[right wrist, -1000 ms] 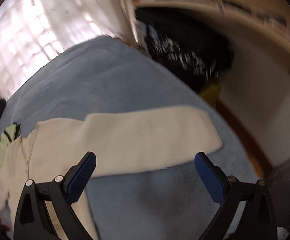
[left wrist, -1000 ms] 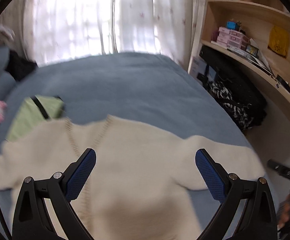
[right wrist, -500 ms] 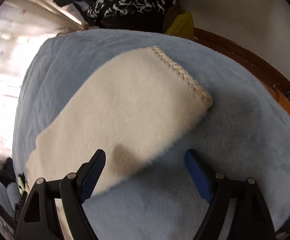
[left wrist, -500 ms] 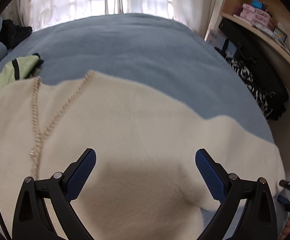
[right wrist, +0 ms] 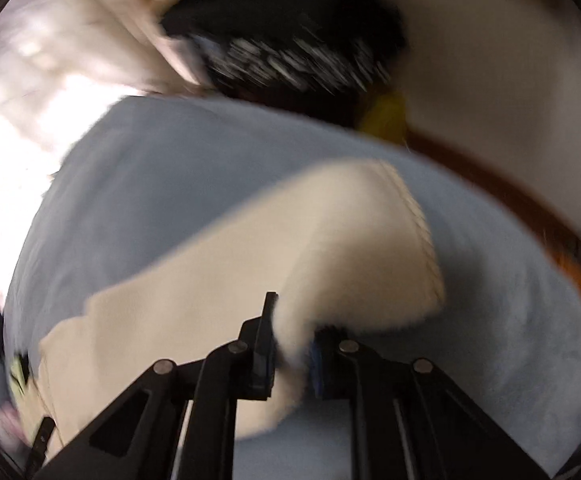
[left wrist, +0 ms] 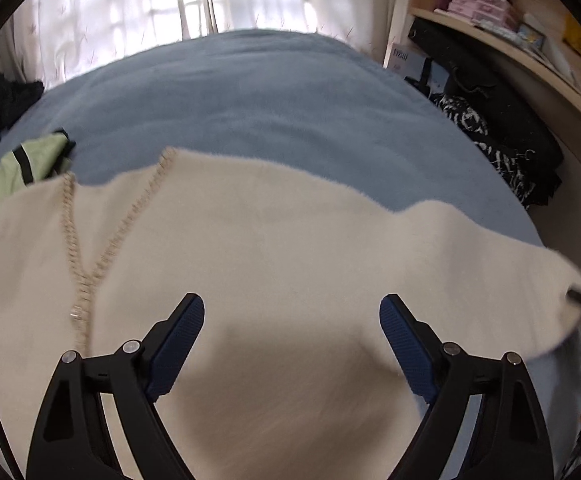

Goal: Fold large clothes
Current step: 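Grasp the cardigan sleeve cuff with the right gripper, then fold the sleeve across the cardigan front with the right gripper and release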

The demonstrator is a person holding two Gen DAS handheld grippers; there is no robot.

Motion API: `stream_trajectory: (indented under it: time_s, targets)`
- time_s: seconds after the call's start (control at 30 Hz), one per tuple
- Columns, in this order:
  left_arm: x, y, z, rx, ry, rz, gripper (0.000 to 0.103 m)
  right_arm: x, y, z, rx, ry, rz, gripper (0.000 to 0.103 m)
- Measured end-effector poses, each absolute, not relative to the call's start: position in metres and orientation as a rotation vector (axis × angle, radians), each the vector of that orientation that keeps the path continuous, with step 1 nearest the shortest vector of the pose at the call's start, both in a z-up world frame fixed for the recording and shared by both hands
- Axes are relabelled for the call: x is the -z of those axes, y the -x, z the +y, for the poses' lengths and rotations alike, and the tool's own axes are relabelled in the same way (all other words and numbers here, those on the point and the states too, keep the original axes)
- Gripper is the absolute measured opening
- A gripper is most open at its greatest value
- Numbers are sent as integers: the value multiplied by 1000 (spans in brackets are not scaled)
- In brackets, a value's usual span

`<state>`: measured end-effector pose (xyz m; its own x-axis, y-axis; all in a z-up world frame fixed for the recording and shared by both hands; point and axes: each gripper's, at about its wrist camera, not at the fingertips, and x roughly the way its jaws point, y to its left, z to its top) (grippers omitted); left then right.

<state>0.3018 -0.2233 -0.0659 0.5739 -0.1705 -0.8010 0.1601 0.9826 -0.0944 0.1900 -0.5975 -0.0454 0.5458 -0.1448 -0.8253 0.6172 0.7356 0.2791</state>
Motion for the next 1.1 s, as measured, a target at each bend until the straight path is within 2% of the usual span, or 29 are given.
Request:
stream_trajectory:
  time_s: [0.1, 0.27, 0.4, 0.47, 0.5, 0.57, 0.67, 0.7, 0.83, 1.1]
  targets:
    - [47, -288, -198, 193, 8, 902, 88, -2, -196, -531, 347, -412, 796, 8]
    - [30, -270, -143, 173, 68, 889, 89, -35, -203, -410, 53, -257, 754, 8]
    - [29, -259, -89, 142, 124, 900, 89, -15, -207, -324, -106, -146, 816, 9]
    - [31, -253, -65, 114, 134, 899, 89, 13, -211, -280, -166, -86, 891, 12]
    - [34, -251, -58, 104, 131, 899, 89, 23, -210, -270, -175, -78, 920, 14]
    - [41, -246, -41, 78, 113, 908, 89, 53, -210, -244, -213, -71, 1001, 25]
    - [50, -238, -24, 73, 102, 913, 89, 83, -201, -221, -229, -59, 1082, 33]
    - [53, -236, -21, 76, 100, 912, 89, 87, -198, -217, -225, -56, 1088, 40]
    - [64, -227, -19, 121, 90, 939, 89, 82, -177, -221, -241, -127, 1063, 52]
    - [82, -214, -46, 310, 209, 1042, 89, 54, -146, -246, -181, -246, 965, 53]
